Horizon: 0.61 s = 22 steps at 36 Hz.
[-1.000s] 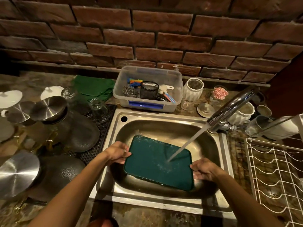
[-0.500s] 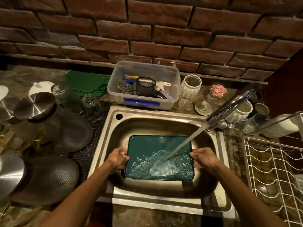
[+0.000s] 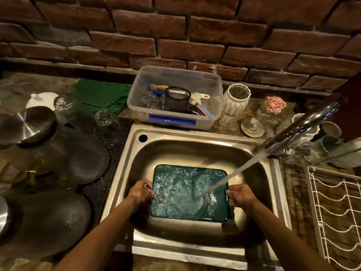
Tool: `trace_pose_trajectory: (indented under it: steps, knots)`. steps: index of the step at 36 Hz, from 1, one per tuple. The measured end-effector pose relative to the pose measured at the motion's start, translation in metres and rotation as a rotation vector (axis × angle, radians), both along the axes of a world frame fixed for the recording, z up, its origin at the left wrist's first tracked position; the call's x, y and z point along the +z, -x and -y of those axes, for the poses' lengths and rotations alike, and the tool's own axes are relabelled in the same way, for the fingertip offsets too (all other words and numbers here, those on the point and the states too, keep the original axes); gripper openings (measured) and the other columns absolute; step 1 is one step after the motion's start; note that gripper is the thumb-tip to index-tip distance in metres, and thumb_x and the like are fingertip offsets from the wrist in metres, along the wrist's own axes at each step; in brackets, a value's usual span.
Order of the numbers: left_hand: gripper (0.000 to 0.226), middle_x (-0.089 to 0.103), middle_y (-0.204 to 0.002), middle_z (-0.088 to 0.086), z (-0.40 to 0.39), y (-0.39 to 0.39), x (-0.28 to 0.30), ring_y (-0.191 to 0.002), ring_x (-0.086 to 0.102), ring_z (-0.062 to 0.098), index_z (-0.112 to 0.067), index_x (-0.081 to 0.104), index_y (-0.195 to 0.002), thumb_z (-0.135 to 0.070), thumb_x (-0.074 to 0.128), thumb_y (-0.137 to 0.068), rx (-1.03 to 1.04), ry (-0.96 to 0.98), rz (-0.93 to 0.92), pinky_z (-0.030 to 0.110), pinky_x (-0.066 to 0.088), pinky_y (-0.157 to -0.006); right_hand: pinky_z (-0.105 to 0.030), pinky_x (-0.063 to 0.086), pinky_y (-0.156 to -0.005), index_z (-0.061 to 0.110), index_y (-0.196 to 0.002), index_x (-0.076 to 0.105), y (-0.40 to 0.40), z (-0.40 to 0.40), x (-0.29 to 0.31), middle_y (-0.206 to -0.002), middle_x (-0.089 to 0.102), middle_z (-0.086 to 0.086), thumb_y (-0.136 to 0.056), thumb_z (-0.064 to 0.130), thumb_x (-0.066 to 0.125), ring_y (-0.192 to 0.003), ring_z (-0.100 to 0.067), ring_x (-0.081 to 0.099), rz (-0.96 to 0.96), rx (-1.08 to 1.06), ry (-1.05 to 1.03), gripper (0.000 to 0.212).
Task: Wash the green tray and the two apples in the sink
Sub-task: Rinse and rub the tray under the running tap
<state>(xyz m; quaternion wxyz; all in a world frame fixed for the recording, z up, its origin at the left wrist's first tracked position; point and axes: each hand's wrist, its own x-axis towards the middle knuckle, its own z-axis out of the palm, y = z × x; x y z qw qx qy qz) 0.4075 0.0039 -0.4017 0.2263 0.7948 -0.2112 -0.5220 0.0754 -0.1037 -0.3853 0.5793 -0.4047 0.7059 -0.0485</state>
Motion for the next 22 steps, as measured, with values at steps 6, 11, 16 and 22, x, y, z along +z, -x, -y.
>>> trace_pose_trajectory:
  steps: [6, 11, 16, 22]
  knots:
    - [0.029, 0.052, -0.065, 0.01, 0.003, 0.001, -0.025, -0.049, 0.053, 0.016, -0.009, 0.056, -0.073, 0.017, 0.063, -0.082, 0.189, -0.041, -0.039, 0.018, 0.042, -0.042, -0.02, 0.048, -0.047, -0.001, -0.077, 0.06, -0.007, 0.011, -0.02, -0.067, 0.051, -0.01, -0.096, -0.007, 0.057, -0.061, -0.021, 0.051, -0.057, 0.035, 0.013, 0.02]
    - [0.03, 0.058, -0.059, 0.008, 0.008, 0.006, -0.038, -0.047, 0.055, 0.019, -0.017, 0.06, -0.071, 0.01, 0.062, -0.084, 0.228, -0.072, -0.052, 0.02, 0.038, -0.052, -0.022, 0.037, -0.053, -0.007, -0.083, 0.069, 0.001, 0.01, -0.037, -0.065, 0.053, -0.007, -0.093, -0.007, 0.06, -0.06, -0.015, 0.047, -0.123, 0.102, 0.071, 0.013]
    - [0.035, 0.045, -0.062, 0.011, 0.007, 0.01, -0.046, -0.048, 0.039, 0.02, -0.016, 0.054, -0.066, 0.013, 0.056, -0.087, 0.062, -0.023, 0.001, 0.016, 0.034, -0.038, -0.023, 0.036, -0.056, 0.003, -0.09, 0.066, 0.012, 0.008, -0.05, -0.082, 0.055, -0.008, -0.092, -0.001, 0.065, -0.07, -0.016, 0.049, -0.125, 0.027, 0.101, 0.005]
    - [0.026, 0.062, -0.096, 0.012, 0.01, 0.007, -0.048, -0.092, 0.059, 0.025, -0.008, 0.066, -0.112, 0.0, 0.065, -0.088, -0.02, -0.01, 0.014, 0.045, 0.052, -0.092, -0.03, 0.044, -0.072, 0.003, -0.097, 0.073, 0.01, 0.007, -0.054, -0.092, 0.066, -0.015, -0.092, 0.005, 0.067, -0.088, -0.025, 0.058, -0.184, 0.097, 0.154, 0.008]
